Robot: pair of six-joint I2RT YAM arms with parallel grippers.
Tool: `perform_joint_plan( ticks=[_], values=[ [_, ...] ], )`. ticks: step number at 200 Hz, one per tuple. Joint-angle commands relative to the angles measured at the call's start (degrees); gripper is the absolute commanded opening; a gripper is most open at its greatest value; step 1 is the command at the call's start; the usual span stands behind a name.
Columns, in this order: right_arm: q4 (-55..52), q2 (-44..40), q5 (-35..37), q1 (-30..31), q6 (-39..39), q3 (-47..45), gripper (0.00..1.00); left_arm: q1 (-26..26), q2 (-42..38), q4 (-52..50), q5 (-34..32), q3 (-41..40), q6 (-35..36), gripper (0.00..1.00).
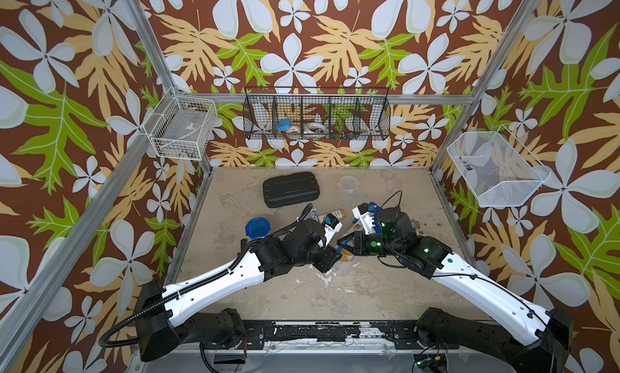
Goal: Pack away toiletry kits
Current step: Pick up the toiletry item from the center of the board, then place the toiletry item into the container.
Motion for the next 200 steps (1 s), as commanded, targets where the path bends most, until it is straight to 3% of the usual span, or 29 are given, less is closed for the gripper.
perform_joint_plan(
  ticks=[1,17,117,155,200],
  values=[
    [-7.98,1.83,9.29,0.08,-10.84,3.46,0.07,0.10,-1.11,-0.57,-3.27,-1.26,-2.27,0.64],
    [-10.59,3.57,13.58,0.05,-15.31,5.28,0.05,0.85,-2.07,-1.08,-3.81,-2.56,-4.04,0.71],
    [-9.71,4.45,19.05,0.85,-20.55,2.13,0.03,5.35,3.56,-6.33,-7.17,0.60,-6.20,0.70],
    [-8.39,5.39,20.19,3.06,-19.56,0.22,0.07,11.12,10.24,-5.92,-5.99,5.88,-8.42,0.72],
    [-8.78,6.40,24.03,5.62,-19.88,-0.54,0.17,17.46,26.27,-5.72,-6.22,14.39,-12.78,0.71]
  ],
)
